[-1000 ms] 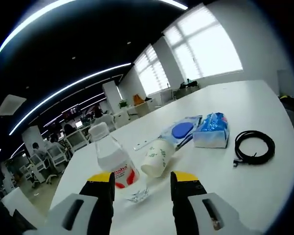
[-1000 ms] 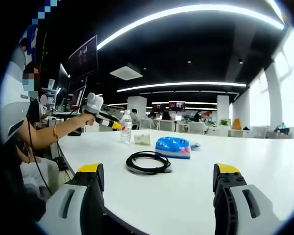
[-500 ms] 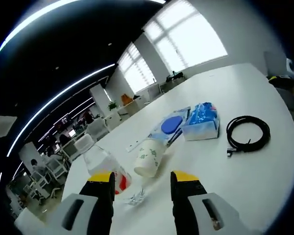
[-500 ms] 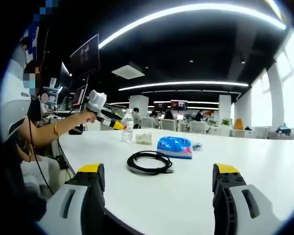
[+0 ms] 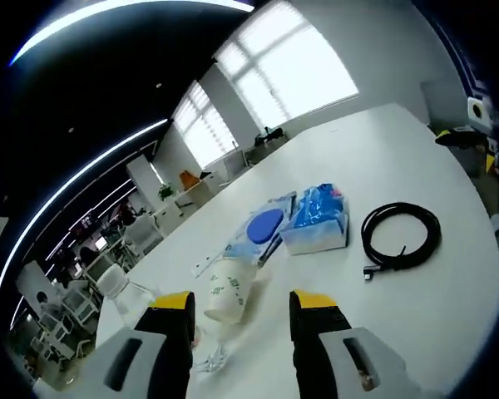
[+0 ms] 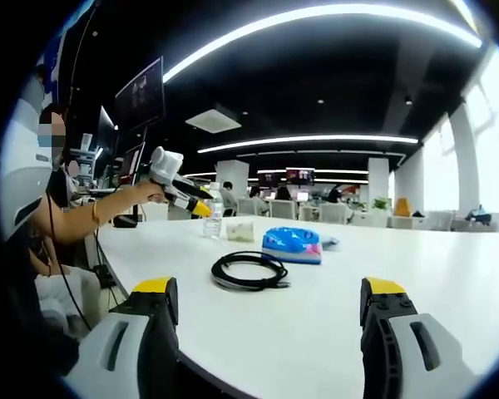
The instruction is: Arrange the tabletop items into an orderly group along one side of the table until the central work area is clear of visible clutter.
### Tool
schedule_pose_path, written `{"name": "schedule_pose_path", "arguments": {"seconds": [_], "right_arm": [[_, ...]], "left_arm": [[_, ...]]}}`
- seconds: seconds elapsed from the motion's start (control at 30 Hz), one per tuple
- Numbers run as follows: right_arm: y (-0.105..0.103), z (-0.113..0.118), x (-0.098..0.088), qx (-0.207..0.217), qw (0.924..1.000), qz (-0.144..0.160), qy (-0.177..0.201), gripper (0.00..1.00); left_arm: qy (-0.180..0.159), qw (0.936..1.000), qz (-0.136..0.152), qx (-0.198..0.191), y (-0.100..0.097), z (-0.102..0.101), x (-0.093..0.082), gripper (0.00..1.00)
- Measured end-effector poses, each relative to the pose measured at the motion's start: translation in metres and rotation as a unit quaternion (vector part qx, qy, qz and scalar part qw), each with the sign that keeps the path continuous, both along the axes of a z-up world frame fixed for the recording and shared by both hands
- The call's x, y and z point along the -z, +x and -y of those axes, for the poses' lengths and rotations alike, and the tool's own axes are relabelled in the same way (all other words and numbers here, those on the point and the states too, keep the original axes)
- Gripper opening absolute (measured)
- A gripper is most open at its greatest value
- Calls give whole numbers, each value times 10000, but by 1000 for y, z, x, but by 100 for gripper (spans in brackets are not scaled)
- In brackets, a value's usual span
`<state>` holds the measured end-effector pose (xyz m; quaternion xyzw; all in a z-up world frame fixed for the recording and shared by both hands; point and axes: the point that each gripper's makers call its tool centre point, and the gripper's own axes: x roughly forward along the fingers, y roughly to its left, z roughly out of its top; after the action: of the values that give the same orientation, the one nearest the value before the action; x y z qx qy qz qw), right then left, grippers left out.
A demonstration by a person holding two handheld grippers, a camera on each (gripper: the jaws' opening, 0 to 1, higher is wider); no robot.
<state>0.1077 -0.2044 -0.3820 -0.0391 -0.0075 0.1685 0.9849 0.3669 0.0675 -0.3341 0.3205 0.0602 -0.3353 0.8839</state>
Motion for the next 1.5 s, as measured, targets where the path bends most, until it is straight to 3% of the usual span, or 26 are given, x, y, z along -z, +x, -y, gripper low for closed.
{"name": "schedule_pose_path", "arguments": {"seconds": [0.23,0.43,0.53,0.77,0.97,1.03,1.27,1.5], "right_arm": [[-2,6,4,39,10000,-19,56,87],[-3,11,7,77,9999,-29,99,87],[-3,14,9,114,9999,-53,94,87],[-2,16,8,123,9999,-24,114,87],[-2,19,12,145,9998,-74,104,87],[-2,20,12,170,9997,-67,140,87],[-1,22,12,193,9997,-75,147,87],[-1,26,11,206,9997,-76,139,87]], "left_arm": [[599,9980,-96,177,8,10,10,44],[721,9960,-359,394,6,19,20,44],[1064,9929,-322,414,7,19,26,44],[1329,9893,-322,509,11,28,31,43],[1913,9789,-277,665,17,35,33,43],[2176,9717,-303,863,16,38,38,42],[2317,9678,-329,931,26,44,42,38],[2778,9539,-366,1070,33,48,46,37]]}}
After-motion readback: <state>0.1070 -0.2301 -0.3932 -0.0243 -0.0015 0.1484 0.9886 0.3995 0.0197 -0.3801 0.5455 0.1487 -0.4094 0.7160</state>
